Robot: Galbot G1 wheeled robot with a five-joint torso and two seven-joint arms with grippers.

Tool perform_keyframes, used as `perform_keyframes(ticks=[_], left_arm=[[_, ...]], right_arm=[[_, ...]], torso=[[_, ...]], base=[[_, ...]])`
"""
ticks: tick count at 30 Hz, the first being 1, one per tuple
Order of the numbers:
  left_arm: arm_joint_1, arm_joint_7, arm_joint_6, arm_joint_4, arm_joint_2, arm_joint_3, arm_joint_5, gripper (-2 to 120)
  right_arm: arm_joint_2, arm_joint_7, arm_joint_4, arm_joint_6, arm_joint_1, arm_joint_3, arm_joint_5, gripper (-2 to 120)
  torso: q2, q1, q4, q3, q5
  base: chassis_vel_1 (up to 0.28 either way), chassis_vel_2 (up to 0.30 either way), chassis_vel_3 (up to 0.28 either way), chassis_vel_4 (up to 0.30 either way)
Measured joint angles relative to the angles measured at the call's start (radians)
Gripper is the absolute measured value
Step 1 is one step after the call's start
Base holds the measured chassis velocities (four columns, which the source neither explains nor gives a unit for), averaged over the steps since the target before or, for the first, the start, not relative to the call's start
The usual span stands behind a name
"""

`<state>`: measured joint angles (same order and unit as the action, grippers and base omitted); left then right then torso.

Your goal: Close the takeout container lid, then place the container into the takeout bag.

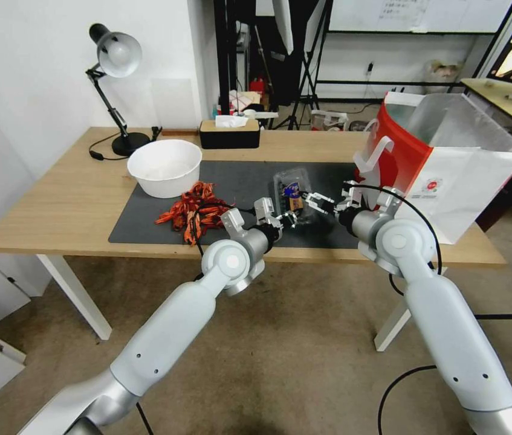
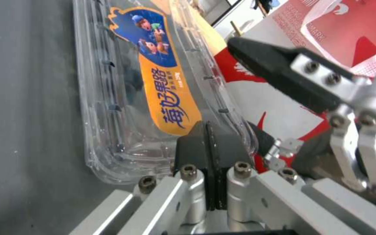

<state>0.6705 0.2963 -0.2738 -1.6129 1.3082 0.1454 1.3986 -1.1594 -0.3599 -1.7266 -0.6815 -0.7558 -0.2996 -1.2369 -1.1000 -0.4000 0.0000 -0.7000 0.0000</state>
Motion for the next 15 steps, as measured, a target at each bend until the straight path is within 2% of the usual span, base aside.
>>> perform_keyframes(ticks=[15], left_arm=[[0.001,0.001,0.001,-0.011,-0.004,-0.002,0.005,0]], right_arm=[[-0.014,0.006,0.092,-0.03,0.085,0.049,-0.005,100]], torso=[[0.0,0.0,0.0,0.0,0.0]], base=[[0.0,0.0,0.0,0.0]])
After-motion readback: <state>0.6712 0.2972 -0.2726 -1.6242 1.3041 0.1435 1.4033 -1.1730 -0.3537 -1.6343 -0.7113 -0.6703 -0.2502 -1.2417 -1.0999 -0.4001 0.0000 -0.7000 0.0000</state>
